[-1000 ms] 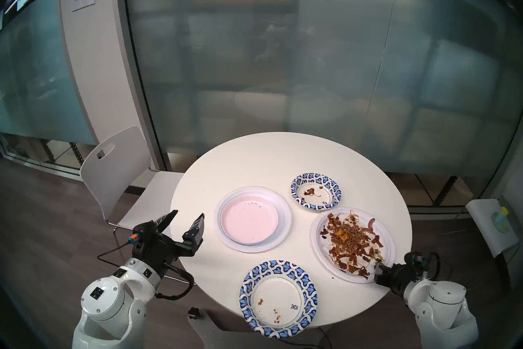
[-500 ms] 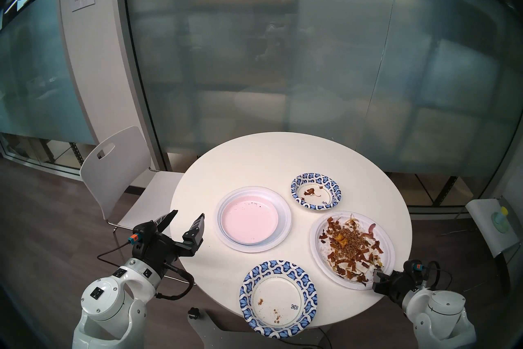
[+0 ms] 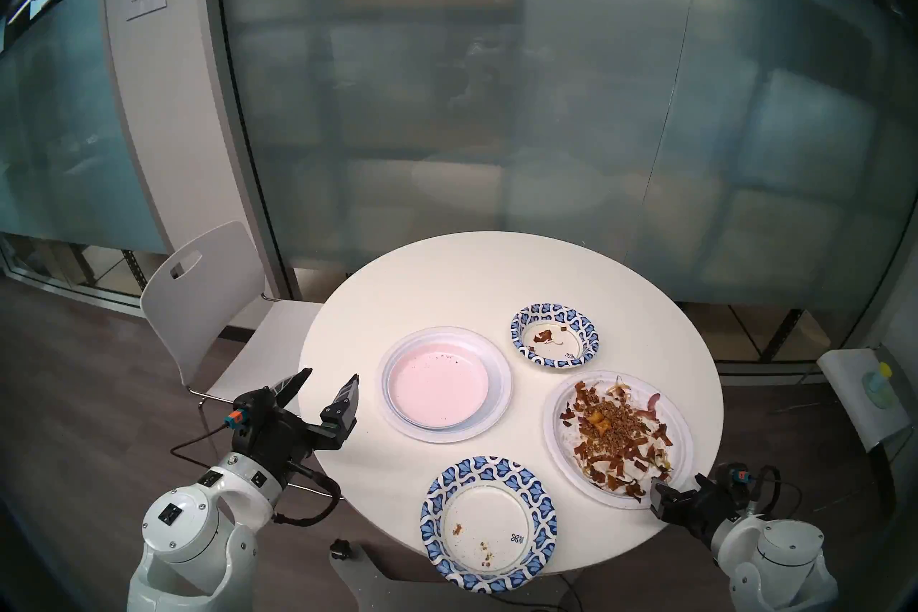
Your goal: Stack the plates into one stack
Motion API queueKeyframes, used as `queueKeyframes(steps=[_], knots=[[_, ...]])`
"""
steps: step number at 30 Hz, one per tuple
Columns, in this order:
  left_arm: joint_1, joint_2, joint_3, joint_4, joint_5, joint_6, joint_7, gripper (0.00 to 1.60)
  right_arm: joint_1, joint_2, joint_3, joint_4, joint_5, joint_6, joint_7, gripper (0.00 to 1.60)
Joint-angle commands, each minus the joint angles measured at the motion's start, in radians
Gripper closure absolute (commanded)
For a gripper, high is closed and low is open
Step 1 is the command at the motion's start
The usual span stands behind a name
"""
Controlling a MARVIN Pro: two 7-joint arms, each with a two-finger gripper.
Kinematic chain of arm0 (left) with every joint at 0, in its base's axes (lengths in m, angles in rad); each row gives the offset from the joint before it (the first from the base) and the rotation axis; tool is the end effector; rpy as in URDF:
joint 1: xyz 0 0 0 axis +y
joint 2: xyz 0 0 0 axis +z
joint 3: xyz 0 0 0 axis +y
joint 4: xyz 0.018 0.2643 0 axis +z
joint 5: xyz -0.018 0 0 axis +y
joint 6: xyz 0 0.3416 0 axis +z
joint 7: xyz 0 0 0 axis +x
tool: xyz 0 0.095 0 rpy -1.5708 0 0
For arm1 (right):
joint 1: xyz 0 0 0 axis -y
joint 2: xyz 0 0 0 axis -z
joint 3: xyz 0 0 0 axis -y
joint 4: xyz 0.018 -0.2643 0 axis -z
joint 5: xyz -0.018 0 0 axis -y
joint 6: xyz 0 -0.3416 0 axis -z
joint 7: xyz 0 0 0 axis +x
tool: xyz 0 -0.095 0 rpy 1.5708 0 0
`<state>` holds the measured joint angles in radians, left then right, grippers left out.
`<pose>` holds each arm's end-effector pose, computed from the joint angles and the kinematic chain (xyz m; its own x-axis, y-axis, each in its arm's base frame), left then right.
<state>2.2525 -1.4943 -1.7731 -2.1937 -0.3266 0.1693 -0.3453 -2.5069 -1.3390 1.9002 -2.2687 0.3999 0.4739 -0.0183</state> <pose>0.2767 0.0440 -0.2608 0.1896 0.1617 0.9685 -0.2144 -0.9557 0.2016 0.2098 -0.1144 -0.3007 0.6063 -0.0517 0.7936 -0.1083 -0.9940 0.0180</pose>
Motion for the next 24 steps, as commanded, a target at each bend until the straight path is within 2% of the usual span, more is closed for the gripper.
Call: queueKeyframes(steps=[1, 7, 13, 17, 18, 21, 22, 24], knots=[[0.001, 0.0, -0.002, -0.021, 0.0, 0.0, 0.0, 0.0, -0.033, 0.011, 0.017, -0.118, -0.029, -0.047, 0.009, 0.0], [0.0, -0.001, -0.002, -0.02, 0.001, 0.0, -0.001, 0.0, -0.005, 0.025, -0.034, -0.168, -0.056, -0.05, 0.017, 0.0], [-0.02, 0.021, -0.007, -0.005, 0.019, 0.001, -0.014, 0.0, 0.071, 0.055, -0.12, -0.175, -0.091, -0.029, 0.016, 0.0], [-0.064, 0.035, -0.015, 0.013, 0.029, 0.018, -0.013, 0.0, 0.126, 0.075, -0.176, -0.168, -0.105, -0.024, 0.015, 0.0], [-0.088, 0.039, -0.018, 0.024, 0.024, 0.041, -0.013, 0.0, 0.144, 0.086, -0.198, -0.161, -0.111, -0.027, 0.013, 0.0], [-0.115, 0.046, -0.017, 0.039, 0.026, 0.058, -0.014, 0.0, 0.173, 0.092, -0.221, -0.148, -0.116, -0.026, 0.012, 0.0], [-0.136, 0.055, -0.01, 0.054, 0.041, 0.063, -0.012, 0.0, 0.192, 0.099, -0.24, -0.138, -0.118, -0.028, 0.014, 0.06], [-0.154, 0.061, -0.004, 0.064, 0.042, 0.075, -0.018, 0.0, 0.218, 0.105, -0.266, -0.122, -0.122, -0.027, 0.015, 0.06]])
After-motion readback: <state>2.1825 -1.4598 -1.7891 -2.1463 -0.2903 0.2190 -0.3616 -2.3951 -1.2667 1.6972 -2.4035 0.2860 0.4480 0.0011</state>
